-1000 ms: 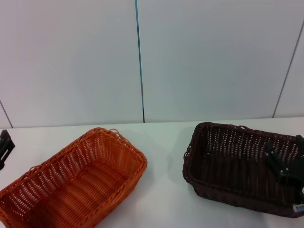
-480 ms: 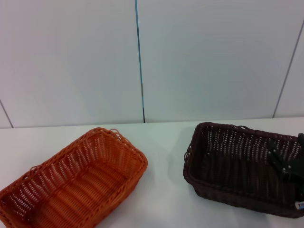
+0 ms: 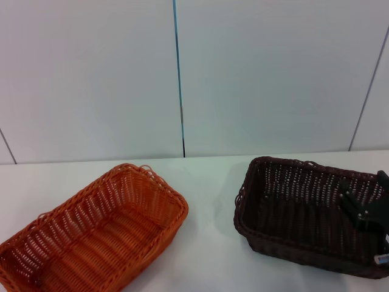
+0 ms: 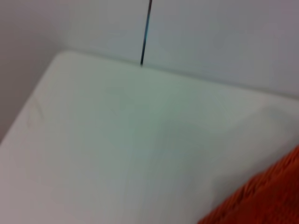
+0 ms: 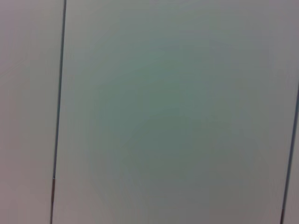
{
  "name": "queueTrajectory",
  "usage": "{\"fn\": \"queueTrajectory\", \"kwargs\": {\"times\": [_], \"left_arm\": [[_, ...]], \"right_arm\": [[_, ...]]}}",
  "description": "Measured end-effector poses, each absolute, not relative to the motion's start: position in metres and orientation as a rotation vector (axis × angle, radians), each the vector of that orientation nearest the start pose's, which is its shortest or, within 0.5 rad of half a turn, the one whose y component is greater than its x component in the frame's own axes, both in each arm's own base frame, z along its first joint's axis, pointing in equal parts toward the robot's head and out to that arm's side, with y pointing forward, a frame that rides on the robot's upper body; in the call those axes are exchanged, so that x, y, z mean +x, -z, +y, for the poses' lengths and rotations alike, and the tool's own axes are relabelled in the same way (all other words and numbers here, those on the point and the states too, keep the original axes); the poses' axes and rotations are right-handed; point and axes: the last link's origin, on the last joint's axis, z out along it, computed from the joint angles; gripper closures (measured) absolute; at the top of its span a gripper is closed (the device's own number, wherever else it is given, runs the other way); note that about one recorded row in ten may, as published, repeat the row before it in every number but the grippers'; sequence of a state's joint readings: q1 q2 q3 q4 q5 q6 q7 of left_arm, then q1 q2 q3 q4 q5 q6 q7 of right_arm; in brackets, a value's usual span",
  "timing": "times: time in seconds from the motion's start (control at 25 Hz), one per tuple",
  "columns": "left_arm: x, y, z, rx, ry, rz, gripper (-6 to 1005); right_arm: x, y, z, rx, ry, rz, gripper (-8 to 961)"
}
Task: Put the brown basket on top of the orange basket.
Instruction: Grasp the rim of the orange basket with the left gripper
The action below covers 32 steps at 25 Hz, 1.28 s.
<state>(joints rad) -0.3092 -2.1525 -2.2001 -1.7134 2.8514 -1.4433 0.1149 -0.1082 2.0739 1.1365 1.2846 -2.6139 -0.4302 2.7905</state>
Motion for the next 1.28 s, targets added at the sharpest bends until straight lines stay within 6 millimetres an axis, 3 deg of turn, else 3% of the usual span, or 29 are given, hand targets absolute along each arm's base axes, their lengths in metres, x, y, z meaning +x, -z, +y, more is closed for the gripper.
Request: {"fn": "queueTrajectory", "kwargs": {"times": [0.6,1.28], "left_arm": [[-0.300,-0.100,0.321,-1.570,-0.092,-1.717,96],[-0.316,-0.064,0.333,-1.588,-0.103,-1.791,97]], "right_arm": [[0.238,0.011,0.304,0.813,-2.253,2.737,267],[0.237,0.011,0.303,0.795,-2.245,2.737,268]]}}
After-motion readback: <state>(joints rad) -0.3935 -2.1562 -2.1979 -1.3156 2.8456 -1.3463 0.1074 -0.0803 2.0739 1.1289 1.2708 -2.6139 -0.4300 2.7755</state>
